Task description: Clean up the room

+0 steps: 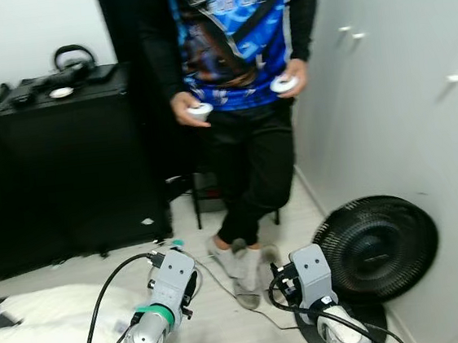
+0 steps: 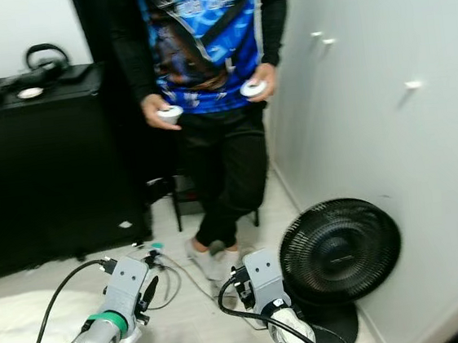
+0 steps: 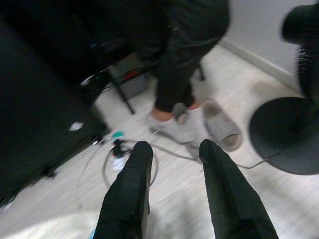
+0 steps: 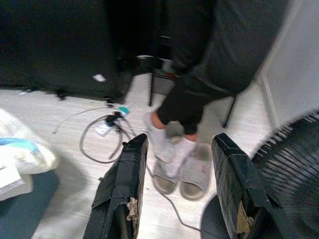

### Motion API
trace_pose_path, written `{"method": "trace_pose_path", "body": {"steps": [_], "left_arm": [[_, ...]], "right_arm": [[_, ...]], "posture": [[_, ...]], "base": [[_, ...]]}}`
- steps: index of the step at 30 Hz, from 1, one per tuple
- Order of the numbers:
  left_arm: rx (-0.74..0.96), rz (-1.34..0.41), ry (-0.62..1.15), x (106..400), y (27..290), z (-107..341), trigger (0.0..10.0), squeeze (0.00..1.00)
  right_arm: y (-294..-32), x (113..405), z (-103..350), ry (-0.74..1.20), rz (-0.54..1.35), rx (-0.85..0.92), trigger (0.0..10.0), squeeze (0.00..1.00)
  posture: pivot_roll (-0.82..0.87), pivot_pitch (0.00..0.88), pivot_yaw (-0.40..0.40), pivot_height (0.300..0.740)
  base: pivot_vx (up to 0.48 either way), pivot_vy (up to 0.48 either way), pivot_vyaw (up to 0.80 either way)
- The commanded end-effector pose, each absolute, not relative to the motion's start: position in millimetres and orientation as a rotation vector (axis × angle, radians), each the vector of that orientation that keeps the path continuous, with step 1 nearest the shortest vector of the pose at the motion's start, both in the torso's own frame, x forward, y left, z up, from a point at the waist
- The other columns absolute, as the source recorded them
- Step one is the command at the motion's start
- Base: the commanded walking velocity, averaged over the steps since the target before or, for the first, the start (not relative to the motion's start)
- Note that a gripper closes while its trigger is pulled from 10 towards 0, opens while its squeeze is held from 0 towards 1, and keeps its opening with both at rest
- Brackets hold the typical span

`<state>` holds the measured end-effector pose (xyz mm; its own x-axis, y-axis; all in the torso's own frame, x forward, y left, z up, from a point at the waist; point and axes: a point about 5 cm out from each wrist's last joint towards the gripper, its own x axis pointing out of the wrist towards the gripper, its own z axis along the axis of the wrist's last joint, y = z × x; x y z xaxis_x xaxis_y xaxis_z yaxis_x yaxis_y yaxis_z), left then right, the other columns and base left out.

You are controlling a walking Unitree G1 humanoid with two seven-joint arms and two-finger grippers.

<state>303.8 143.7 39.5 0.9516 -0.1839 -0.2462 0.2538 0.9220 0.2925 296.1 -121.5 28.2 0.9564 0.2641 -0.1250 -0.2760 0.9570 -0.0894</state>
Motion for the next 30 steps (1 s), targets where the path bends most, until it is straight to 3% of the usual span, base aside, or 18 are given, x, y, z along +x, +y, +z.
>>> {"method": "trace_pose_path", "body": {"steps": [1,30], "left_arm": [[0.330,-0.229,0.235,302.1,144.7,36.7,10.0,0.00],[0.329,-0.237,0.241,300.9,143.0,35.7,10.0,0.00]], "right_arm": [[-120.6,293.6,24.1,0.135,0.273,-0.099,10.0,0.00],[-125.1,294.8,23.1,0.150,0.238,-0.108,10.0,0.00]], "posture": [[-0.09,0.000,0.078,0.740],[-0.09,0.000,0.077,0.740]], "base": [[0.000,0.000,-0.80],[0.000,0.000,-0.72]]}}
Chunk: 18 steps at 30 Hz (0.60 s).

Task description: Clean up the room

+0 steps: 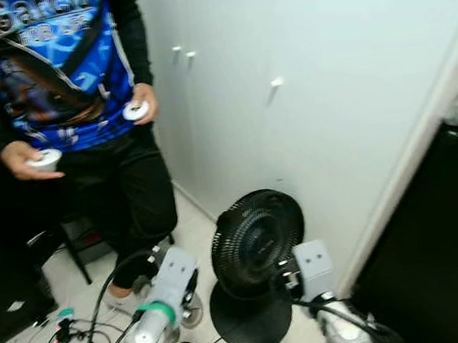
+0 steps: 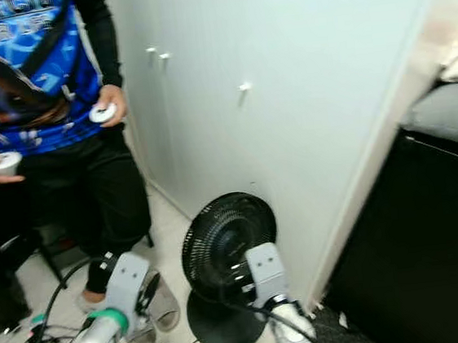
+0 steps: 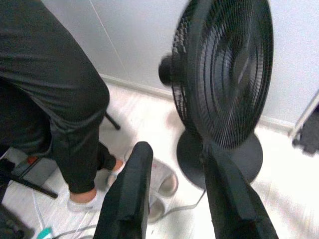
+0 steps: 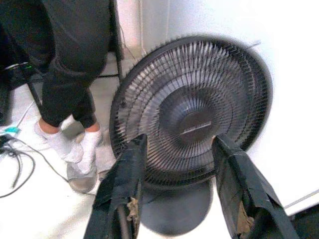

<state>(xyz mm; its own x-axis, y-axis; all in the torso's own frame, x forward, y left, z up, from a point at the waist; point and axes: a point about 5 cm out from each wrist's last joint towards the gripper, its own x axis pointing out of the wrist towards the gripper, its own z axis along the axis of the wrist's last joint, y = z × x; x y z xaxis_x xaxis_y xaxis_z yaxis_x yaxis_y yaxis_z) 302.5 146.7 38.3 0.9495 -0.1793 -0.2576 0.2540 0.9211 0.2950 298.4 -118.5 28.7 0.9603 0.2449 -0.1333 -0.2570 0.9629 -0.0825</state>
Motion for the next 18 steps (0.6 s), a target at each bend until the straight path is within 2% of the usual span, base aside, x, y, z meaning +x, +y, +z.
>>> {"method": "trace_pose_path", "body": {"steps": [1,18], "left_arm": [[0.329,-0.238,0.241,300.7,142.8,35.6,10.0,0.00],[0.308,-0.224,0.245,300.0,143.5,36.5,10.0,0.00]], "right_arm": [[-125.4,294.7,23.0,0.151,0.237,-0.111,10.0,0.00],[-129.5,297.1,25.6,0.142,0.217,-0.116,10.0,0.00]], "posture": [[-0.09,0.000,0.077,0.740],[-0.09,0.000,0.079,0.740]], "base": [[0.000,0.000,-0.80],[0.000,0.000,-0.80]]}}
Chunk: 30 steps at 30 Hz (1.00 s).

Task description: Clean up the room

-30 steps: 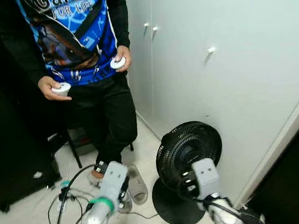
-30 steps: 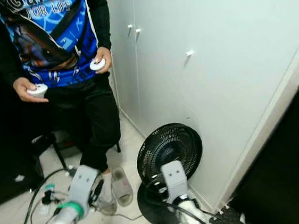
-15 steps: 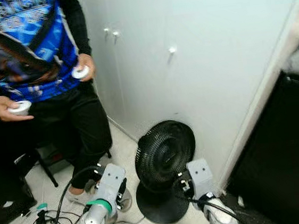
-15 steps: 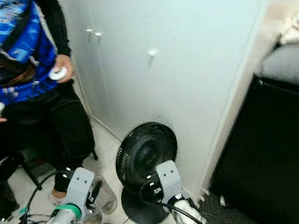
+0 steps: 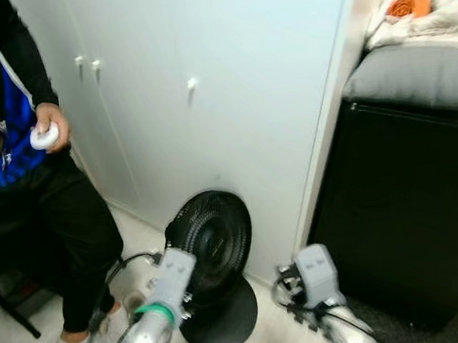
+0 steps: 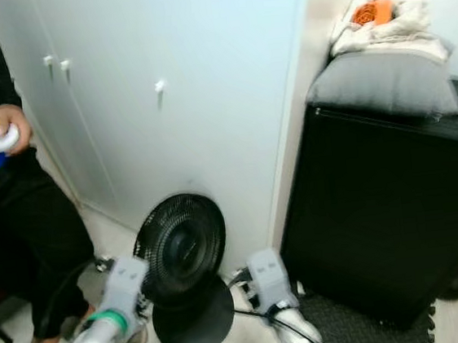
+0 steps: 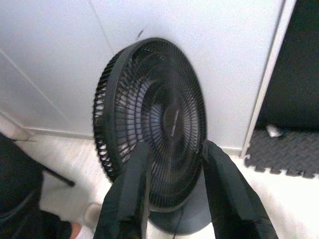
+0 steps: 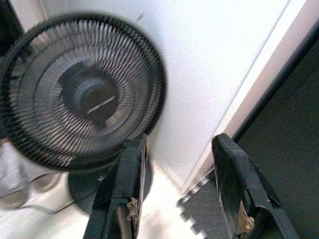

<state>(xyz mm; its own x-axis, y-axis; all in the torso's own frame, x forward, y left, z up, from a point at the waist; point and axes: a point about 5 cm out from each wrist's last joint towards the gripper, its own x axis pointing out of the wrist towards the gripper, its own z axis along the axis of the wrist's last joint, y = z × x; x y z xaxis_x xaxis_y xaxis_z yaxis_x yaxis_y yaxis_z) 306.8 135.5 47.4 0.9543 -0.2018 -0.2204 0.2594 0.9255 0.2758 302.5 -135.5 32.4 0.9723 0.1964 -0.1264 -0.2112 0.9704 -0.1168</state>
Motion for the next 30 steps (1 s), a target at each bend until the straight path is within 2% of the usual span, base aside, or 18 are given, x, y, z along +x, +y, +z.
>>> {"method": "trace_pose_path", "body": {"steps": [1,30], "left_arm": [[0.308,-0.224,0.245,300.0,143.5,36.5,10.0,0.00],[0.309,-0.224,0.232,301.9,143.1,41.7,10.0,0.00]], "right_arm": [[-129.5,297.1,25.6,0.142,0.217,-0.116,10.0,0.00],[-131.3,299.2,28.6,0.129,0.198,-0.110,10.0,0.00]], "posture": [[-0.09,0.000,0.079,0.740],[-0.10,0.000,0.087,0.740]], "base": [[0.000,0.000,-0.80],[0.000,0.000,-0.80]]}}
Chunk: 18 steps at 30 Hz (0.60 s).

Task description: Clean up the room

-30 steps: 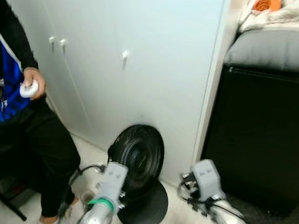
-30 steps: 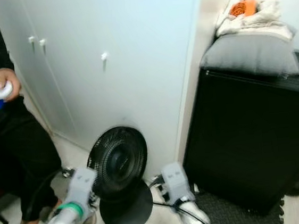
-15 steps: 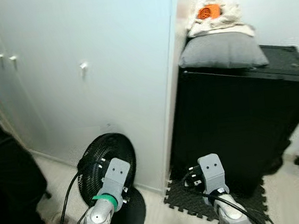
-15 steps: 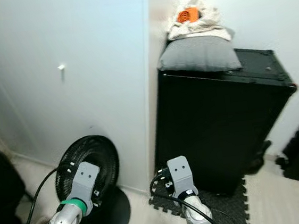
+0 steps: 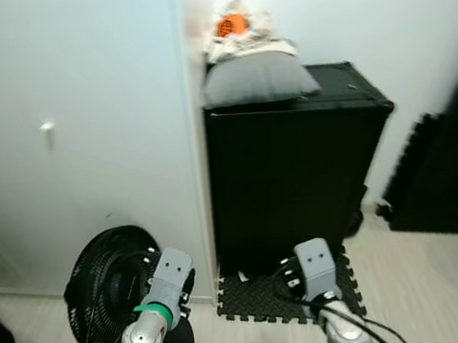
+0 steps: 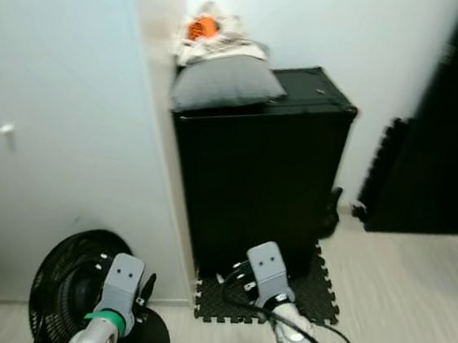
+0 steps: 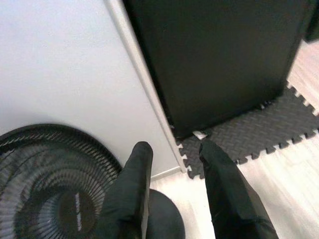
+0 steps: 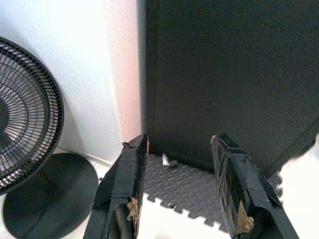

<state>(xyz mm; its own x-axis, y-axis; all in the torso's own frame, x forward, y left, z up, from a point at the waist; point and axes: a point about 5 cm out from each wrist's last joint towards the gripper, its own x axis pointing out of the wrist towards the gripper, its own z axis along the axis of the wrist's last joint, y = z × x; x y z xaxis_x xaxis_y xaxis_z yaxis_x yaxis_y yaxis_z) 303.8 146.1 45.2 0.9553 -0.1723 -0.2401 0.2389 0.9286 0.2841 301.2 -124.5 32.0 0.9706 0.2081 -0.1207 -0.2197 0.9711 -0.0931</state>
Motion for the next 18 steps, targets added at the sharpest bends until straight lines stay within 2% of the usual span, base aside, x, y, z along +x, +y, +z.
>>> {"method": "trace_pose_path", "body": {"steps": [1,18], "left_arm": [[0.309,-0.224,0.233,301.9,143.2,41.7,10.0,0.00],[0.312,-0.224,0.236,302.1,143.1,41.5,10.0,0.00]], "right_arm": [[-131.3,299.0,28.3,0.130,0.199,-0.110,10.0,0.00],[-130.7,298.0,27.1,0.135,0.200,-0.111,10.0,0.00]], "posture": [[-0.10,0.000,0.087,0.740],[-0.10,0.000,0.087,0.740]], "base": [[0.000,0.000,-0.80],[0.000,0.000,-0.80]]}}
